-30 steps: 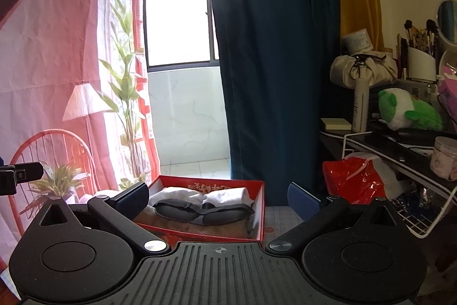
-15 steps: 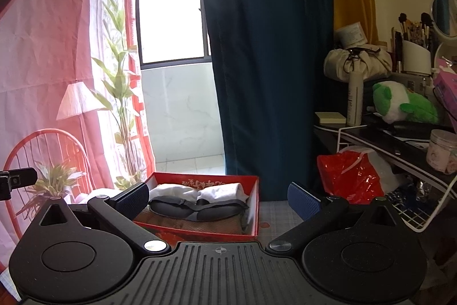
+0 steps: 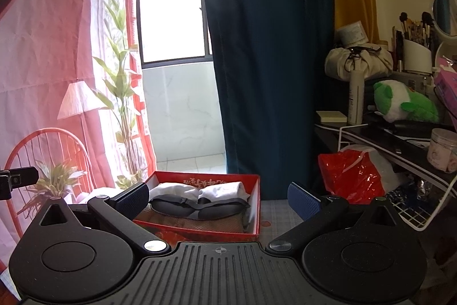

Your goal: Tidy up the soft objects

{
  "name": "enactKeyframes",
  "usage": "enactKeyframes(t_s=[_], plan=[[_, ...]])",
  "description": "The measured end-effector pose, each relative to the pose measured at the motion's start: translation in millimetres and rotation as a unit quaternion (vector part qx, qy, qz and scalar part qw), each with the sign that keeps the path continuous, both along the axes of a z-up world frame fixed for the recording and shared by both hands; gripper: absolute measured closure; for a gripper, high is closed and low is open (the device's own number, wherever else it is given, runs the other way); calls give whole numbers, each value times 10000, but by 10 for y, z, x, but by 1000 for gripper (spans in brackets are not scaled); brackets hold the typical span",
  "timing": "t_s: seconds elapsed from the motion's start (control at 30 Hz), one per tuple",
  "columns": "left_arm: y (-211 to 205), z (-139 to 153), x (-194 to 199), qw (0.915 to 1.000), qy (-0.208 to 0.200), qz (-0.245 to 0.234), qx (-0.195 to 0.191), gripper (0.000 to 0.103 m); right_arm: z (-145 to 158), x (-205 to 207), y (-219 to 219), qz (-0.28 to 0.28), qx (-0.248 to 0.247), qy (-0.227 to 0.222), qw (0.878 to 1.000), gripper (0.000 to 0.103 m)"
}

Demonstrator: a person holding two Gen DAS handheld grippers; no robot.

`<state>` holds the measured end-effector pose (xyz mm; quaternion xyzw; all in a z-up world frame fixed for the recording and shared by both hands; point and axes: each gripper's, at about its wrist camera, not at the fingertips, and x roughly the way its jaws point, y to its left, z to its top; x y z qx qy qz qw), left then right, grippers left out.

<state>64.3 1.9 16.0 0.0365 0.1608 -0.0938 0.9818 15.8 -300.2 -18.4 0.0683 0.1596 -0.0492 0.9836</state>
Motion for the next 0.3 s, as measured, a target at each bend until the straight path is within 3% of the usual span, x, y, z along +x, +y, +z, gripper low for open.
enactKeyframes(t_s=[0.3], plan=[[-7, -14, -34, 10000, -84, -21, 2, 0, -25, 5, 7, -15, 34, 31, 10000, 0]])
